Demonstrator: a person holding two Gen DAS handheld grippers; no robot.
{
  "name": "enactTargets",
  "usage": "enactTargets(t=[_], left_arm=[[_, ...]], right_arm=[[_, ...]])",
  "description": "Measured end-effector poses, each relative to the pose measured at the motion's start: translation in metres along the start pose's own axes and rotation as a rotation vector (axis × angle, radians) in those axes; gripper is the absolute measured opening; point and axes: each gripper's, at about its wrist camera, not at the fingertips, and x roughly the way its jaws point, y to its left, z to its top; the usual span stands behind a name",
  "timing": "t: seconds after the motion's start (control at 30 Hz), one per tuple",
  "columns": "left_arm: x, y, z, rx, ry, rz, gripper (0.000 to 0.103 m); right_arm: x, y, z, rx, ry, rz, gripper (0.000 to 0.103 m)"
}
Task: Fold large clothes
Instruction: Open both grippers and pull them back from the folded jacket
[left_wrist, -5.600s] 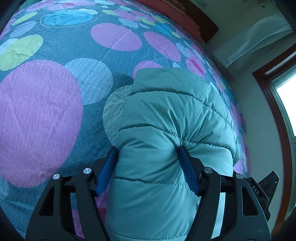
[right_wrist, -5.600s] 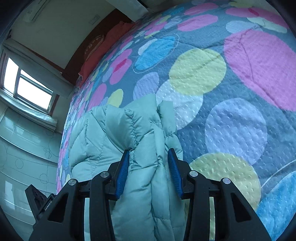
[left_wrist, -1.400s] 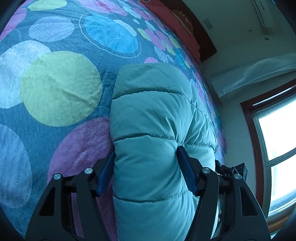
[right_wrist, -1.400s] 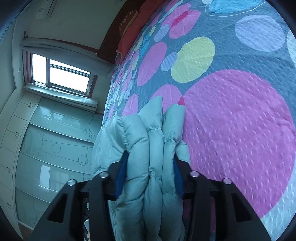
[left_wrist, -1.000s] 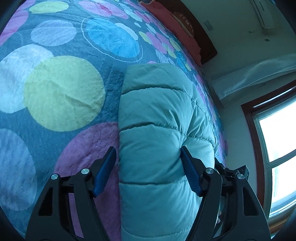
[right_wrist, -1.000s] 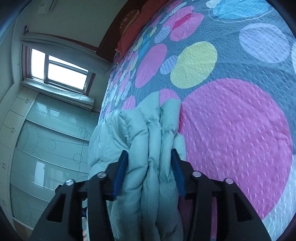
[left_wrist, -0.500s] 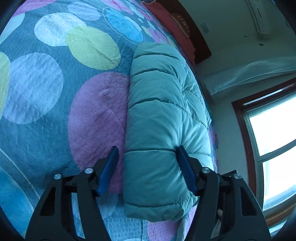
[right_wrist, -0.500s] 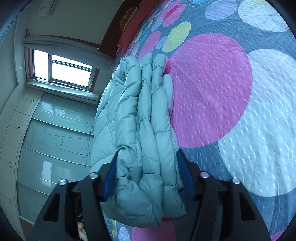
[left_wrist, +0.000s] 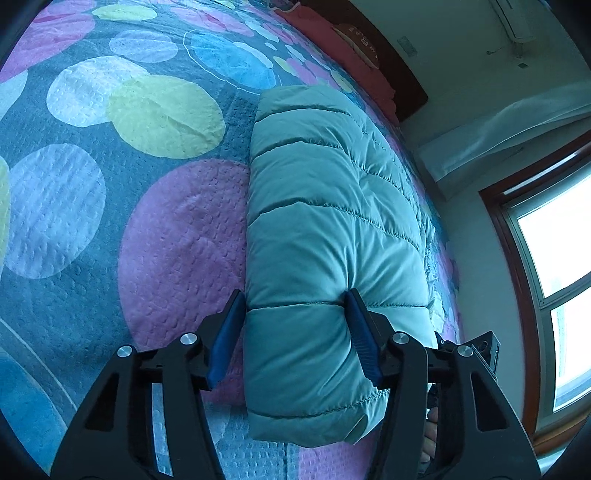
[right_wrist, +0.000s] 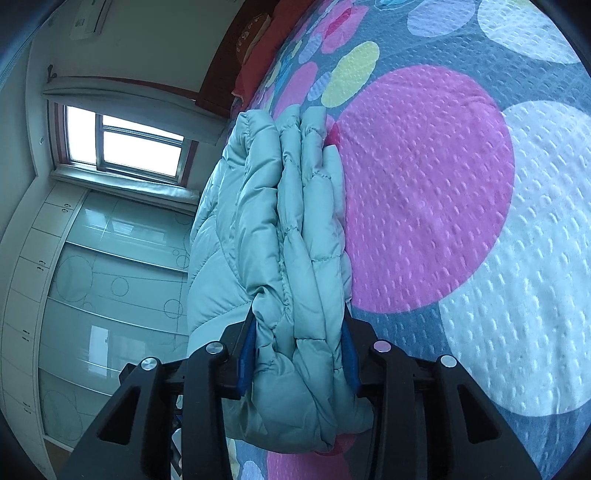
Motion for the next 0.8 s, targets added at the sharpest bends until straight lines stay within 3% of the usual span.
enactTargets(t=[0.23,0.57,0.8], left_arm=[[-0.011,-0.009,-0.008,0.036,-0.018,0.063,0.070],[-0.026,-0.009,-0.026,0.069,-0.041,0.125,0.074],[-0.038,-0.016,-0.040,0.148,-0.081,0.216,0.078]], right_arm=[[-0.013,-0.003,-0.006,0.010,-0.018,-0.014,0.055],[-0.035,-0.012,-0.029,0.017,-0.015,-0.032,0.055],[-0.052,-0.006,-0.046,-0.045,-0.034,-0.120,0.055]])
